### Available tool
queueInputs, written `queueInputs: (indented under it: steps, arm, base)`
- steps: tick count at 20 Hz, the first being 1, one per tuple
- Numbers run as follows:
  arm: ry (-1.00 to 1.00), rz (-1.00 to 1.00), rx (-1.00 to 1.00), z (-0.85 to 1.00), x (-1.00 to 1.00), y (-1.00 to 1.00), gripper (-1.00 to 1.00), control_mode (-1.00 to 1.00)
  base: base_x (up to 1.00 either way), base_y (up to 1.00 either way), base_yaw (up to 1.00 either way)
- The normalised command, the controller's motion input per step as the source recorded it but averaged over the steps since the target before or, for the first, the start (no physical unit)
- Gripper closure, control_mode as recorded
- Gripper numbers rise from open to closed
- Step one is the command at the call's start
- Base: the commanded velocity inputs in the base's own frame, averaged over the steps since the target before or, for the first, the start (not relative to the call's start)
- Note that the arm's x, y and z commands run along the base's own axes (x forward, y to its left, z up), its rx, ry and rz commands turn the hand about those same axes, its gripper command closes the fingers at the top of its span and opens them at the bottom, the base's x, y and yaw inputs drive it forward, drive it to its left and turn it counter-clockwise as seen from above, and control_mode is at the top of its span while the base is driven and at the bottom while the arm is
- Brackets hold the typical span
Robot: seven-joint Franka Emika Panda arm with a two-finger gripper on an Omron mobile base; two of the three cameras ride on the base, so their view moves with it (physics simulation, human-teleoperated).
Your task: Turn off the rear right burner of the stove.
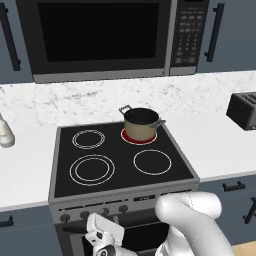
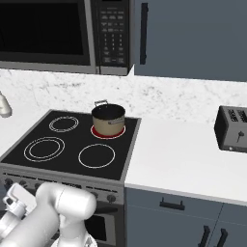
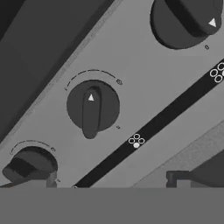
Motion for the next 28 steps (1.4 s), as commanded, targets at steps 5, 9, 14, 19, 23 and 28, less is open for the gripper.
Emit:
queueInputs:
  steps: [5, 9, 14, 19, 23, 28]
  arm:
    - [-0.10, 0.00, 0.00, -0.33, 0.07, 0.21, -1.00, -1.00]
    - [-0.11, 0.00, 0.00, -0.21, 0.07, 0.13, -1.00, -1.00]
    - [-0.05, 0.00, 0.01, -0.06, 0.29, 0.00, -1.00, -1.00]
    - [-0.01, 0.00, 0.00, -0.18, 0.37, 0.00, -1.00, -1.00]
    - [-0.01, 0.00, 0.01, -0.10, 0.09, 0.00, -1.00, -1.00]
    - [-0.02, 0.02, 0.08, 0.03, 0.00, -0.15, -1.00, -1.00]
  base:
    - [0.00, 0.00, 0.00]
    - [0.00, 0.00, 0.00]
    - [0.00, 0.00, 0.00]
    - [0.00, 0.00, 0.00]
    - [0.00, 0.00, 0.00]
    - [0.00, 0.00, 0.00]
